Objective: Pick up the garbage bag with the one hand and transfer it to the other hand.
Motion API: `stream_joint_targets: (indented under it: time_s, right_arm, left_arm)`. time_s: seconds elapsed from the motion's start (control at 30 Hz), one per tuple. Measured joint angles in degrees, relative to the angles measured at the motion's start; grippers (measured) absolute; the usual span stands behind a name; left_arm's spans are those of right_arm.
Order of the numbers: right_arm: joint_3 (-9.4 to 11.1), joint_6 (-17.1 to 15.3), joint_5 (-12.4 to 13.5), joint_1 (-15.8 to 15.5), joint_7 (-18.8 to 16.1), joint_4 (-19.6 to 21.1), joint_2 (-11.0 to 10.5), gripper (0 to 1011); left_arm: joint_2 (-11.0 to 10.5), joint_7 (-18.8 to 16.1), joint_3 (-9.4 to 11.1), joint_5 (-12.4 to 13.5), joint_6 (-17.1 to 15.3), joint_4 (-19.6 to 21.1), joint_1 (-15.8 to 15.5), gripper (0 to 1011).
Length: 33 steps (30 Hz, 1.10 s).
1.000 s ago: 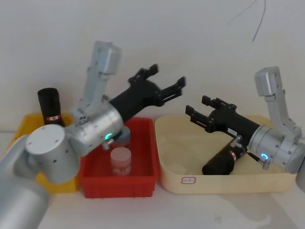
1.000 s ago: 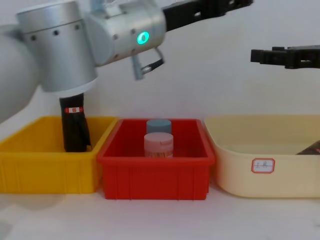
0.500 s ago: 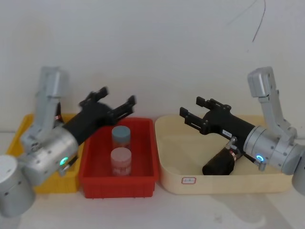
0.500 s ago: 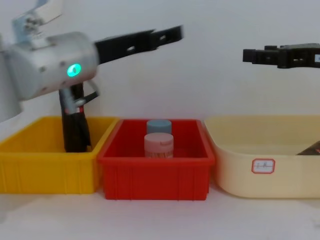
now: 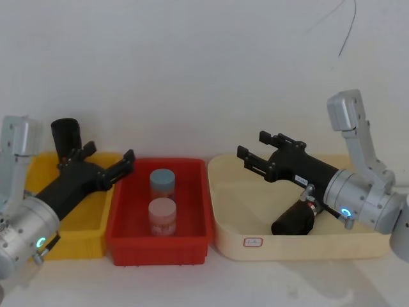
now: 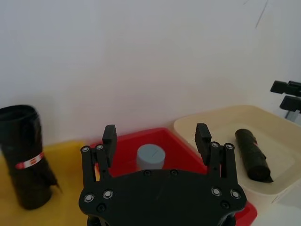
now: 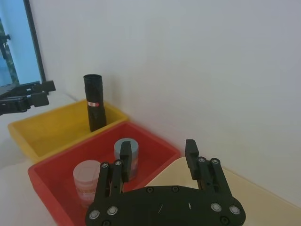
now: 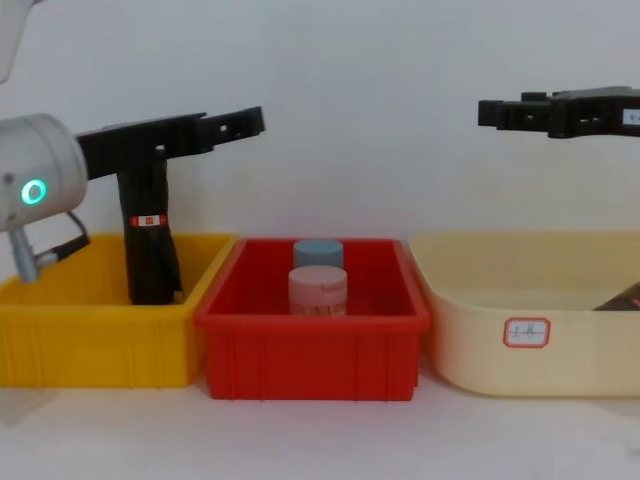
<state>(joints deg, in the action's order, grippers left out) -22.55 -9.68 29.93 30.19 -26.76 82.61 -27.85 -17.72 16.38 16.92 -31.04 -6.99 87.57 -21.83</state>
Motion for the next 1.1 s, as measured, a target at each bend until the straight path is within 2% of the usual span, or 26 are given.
stream_joint_targets:
  time_s: [0.27,0.5,0.7,0.9,0.93,1.1]
  right_arm:
    - [-2.1,-1.8,-0.9,2.2,-2.2,-0.3,-0.8,690]
    - [-5.4,-4.6,-2.4,6.1,-6.0,-1.9,-1.2,690]
    - [-9.5,-7.5,-4.0,11.2,-10.5,-4.7,-0.4,690]
    - [-13.0,-9.3,-5.4,15.4,-13.6,-7.3,1.0,690]
    - [-13.3,-9.5,-5.6,15.8,-14.0,-7.6,1.1,696]
    - [-15.2,-10.4,-6.3,18.1,-15.6,-9.1,1.9,849]
  left_arm:
    - [-1.1,-0.9,-1.1,-0.2,-0.5,1.2,1.6,1001]
    - [-1.6,-1.4,-1.6,-0.3,-0.7,1.8,2.5,1001]
    - [-1.9,-1.6,-1.9,-0.4,-0.9,2.1,2.9,1001]
    - [-2.1,-1.8,-2.0,-0.4,-1.0,2.3,3.2,1001]
    - [-2.1,-1.8,-2.1,-0.4,-1.0,2.4,3.2,1000]
    - [-2.1,-1.9,-2.1,-0.5,-1.0,2.4,3.3,1001]
